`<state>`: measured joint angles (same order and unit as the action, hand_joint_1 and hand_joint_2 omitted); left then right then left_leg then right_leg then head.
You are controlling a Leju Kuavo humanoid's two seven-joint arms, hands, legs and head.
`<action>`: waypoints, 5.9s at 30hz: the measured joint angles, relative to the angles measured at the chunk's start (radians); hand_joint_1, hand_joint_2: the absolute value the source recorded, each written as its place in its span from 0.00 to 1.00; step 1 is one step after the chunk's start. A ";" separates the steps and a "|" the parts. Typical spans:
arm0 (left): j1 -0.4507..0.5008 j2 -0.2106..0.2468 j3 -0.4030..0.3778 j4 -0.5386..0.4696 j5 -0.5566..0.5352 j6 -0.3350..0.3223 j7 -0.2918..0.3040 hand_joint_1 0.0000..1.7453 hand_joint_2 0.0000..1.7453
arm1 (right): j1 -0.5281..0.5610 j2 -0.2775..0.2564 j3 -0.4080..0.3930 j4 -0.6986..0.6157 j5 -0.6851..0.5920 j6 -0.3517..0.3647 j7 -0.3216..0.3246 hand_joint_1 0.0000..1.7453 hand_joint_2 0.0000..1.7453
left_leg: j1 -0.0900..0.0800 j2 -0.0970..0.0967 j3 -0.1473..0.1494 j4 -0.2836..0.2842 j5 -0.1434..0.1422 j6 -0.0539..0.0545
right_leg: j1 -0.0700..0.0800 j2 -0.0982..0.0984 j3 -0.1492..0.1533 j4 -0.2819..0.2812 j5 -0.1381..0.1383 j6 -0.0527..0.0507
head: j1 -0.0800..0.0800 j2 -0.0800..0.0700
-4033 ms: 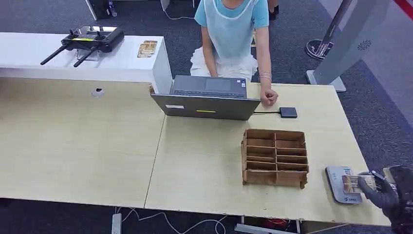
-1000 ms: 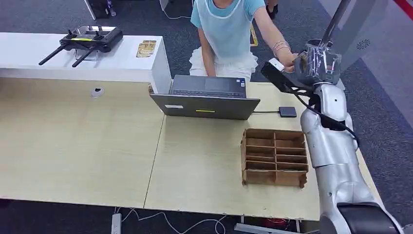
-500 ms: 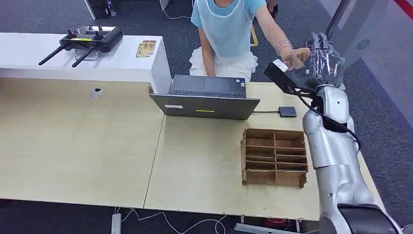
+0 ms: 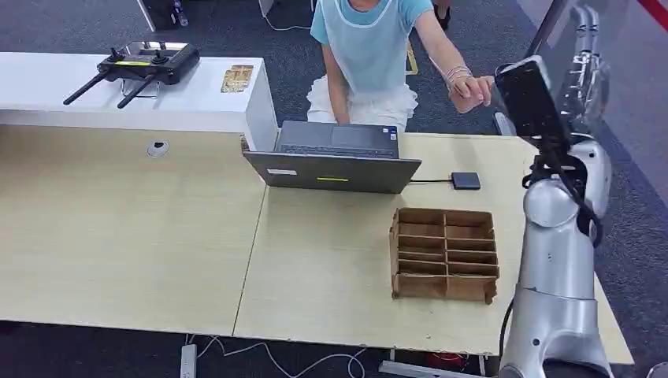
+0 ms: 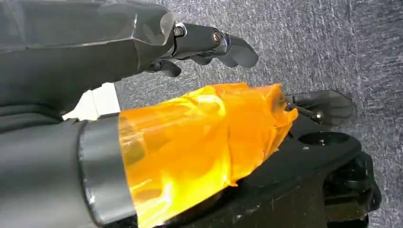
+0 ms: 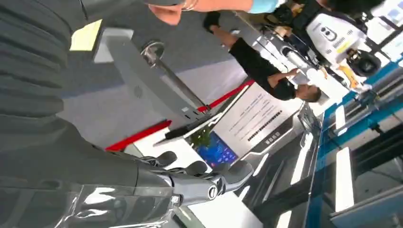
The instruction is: Pass the card to the sensor for recognition and then transmit it.
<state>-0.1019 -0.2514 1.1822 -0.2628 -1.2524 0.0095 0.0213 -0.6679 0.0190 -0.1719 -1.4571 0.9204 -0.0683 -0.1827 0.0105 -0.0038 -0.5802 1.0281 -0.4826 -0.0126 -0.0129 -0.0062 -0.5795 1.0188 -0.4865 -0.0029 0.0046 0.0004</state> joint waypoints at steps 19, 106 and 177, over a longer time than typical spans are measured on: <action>0.001 -0.010 0.048 0.000 0.106 0.054 -0.005 0.00 0.00 | 0.510 0.131 -0.133 -0.498 -0.333 0.116 -0.219 0.00 0.00 | 0.000 -0.001 -0.001 -0.001 -0.001 0.000 | 0.001 -0.001 0.000 -0.001 -0.002 0.000 | 0.000 0.000; 0.000 -0.013 0.107 0.000 0.134 0.067 -0.005 0.00 0.00 | 0.857 -0.143 0.326 -0.272 0.653 -0.084 0.318 0.00 1.00 | 0.000 0.001 0.000 -0.001 -0.002 0.001 | 0.000 0.000 0.000 -0.001 -0.002 0.000 | 0.000 0.000; 0.000 -0.010 0.106 0.000 0.119 0.063 -0.005 0.00 0.00 | 0.804 -0.167 0.330 -0.108 0.654 -0.123 0.349 0.28 1.00 | 0.000 0.000 0.000 -0.001 -0.002 0.001 | 0.000 0.000 0.000 -0.001 -0.002 0.000 | 0.000 0.000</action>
<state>-0.1023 -0.2617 1.2882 -0.2628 -1.1330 0.0721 0.0168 0.1364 -0.1480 0.1579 -1.5648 1.5740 -0.1911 0.1663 0.0104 -0.0034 -0.5804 1.0272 -0.4851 -0.0113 -0.0129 -0.0064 -0.5792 1.0173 -0.4884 -0.0028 0.0046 0.0004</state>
